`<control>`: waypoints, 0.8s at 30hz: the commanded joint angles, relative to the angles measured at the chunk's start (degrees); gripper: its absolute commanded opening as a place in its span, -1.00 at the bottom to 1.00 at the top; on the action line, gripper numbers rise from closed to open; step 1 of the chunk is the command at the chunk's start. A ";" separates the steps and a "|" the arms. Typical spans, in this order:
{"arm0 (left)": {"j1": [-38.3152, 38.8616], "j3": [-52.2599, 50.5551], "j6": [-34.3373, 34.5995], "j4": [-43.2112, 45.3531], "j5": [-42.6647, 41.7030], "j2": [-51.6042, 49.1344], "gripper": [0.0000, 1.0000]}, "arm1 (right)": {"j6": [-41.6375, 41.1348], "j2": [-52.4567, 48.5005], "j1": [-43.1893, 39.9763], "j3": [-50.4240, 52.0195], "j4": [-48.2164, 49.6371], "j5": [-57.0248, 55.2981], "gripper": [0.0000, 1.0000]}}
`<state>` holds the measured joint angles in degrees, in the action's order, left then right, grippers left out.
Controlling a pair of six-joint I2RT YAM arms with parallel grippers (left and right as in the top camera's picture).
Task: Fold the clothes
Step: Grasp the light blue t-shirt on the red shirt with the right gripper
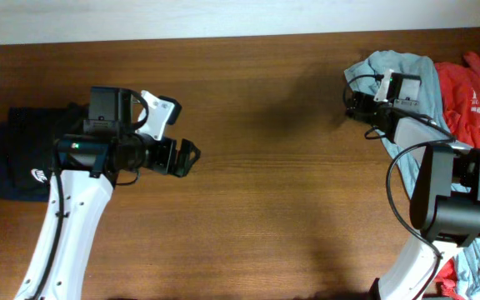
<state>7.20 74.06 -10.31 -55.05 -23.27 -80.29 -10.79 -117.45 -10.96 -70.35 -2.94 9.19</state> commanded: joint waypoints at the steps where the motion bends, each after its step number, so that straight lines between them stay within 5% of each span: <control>1: 1.88 0.83 -0.94 0.13 0.20 -0.37 0.99 | -0.66 -2.64 -0.70 -1.22 0.24 -2.38 0.77; 6: 2.29 0.83 -0.94 0.33 0.20 -0.37 0.99 | -0.66 -3.93 -0.59 -1.22 -1.31 -2.45 0.28; 13: 2.29 0.83 -0.94 0.33 0.20 -0.37 0.99 | -0.02 -4.13 -0.59 -1.22 -7.32 -11.45 -0.03; 16: 2.29 0.83 -0.94 0.33 0.20 -0.37 0.99 | -0.02 -4.11 -0.59 -1.25 -9.44 -11.41 -0.53; 20: 2.29 0.83 -0.96 0.35 0.22 -0.37 0.99 | 4.26 -0.83 -0.31 -1.29 -11.69 -6.45 -0.92; 24: 2.29 0.83 -0.96 0.37 0.33 -0.37 0.99 | 6.12 7.30 2.05 -2.69 -14.49 4.76 -0.92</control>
<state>9.32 74.06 -10.31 -54.78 -23.29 -80.29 -6.74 -116.90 -11.22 -72.88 -16.16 4.10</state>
